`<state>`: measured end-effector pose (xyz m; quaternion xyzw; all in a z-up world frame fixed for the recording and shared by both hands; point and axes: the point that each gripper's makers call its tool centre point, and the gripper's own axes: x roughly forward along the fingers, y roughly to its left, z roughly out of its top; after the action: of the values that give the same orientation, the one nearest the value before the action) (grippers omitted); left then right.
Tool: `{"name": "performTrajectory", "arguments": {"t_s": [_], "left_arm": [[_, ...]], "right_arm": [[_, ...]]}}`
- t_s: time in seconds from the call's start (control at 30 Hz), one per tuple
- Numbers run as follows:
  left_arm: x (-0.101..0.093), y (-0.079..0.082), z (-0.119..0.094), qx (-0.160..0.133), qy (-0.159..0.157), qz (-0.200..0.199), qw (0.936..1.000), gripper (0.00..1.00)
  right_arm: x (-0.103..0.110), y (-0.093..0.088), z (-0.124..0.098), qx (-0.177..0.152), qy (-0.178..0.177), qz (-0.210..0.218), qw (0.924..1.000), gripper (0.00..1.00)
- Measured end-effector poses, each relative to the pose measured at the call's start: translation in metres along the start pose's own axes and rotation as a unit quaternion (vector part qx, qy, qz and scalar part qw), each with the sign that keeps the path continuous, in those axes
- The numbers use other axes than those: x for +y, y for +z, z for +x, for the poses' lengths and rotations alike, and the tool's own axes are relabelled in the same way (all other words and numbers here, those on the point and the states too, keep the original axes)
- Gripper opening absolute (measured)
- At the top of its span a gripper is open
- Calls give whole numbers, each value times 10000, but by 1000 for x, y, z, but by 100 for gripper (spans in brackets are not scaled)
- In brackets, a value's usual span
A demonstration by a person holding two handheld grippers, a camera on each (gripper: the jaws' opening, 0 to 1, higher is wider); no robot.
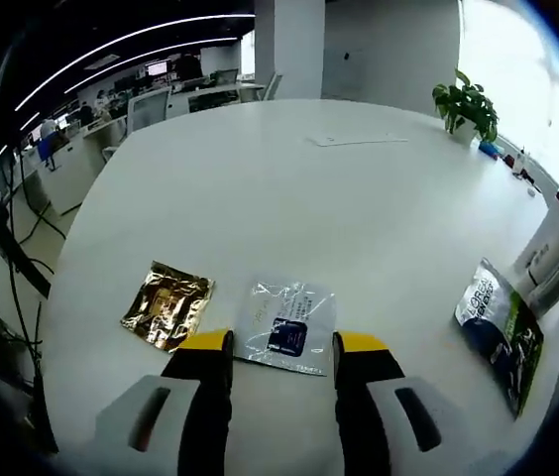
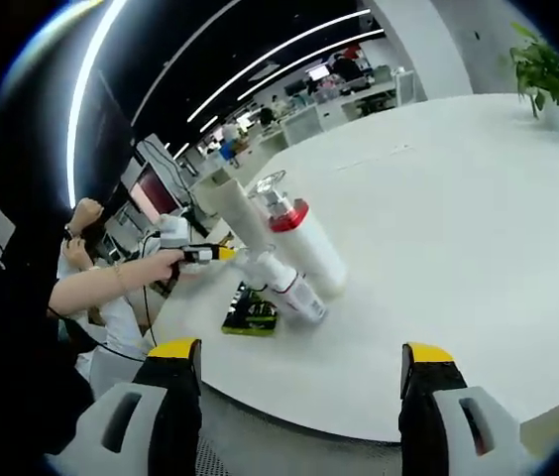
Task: Arrange the skincare products in the storage area until every visible bottle or jar stands upright without overlapping.
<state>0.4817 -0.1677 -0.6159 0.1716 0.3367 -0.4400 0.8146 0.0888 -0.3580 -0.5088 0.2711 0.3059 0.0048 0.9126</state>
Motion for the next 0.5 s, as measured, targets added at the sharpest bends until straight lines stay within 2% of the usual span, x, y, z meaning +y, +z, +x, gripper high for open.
{"name": "performTrajectory", "arguments": {"t_s": [0.2, 0.23, 0.33, 0.5], "left_arm": [[-1, 0, -1, -13, -4, 78, 10000, 35], [-1, 0, -1, -19, -6, 87, 10000, 33], [3, -1, -2, -38, 49, 9, 10000, 20], [3, -2, -1, -34, 28, -36, 10000, 20]], "right_arm": [[-1, -1, 0, 48, 20, -3, 10000, 85], [-1, -1, 1, 53, 22, -4, 10000, 85], [-1, -1, 1, 51, 26, -6, 10000, 85], [-3, 0, 0, 43, 22, 2, 10000, 85]]}}
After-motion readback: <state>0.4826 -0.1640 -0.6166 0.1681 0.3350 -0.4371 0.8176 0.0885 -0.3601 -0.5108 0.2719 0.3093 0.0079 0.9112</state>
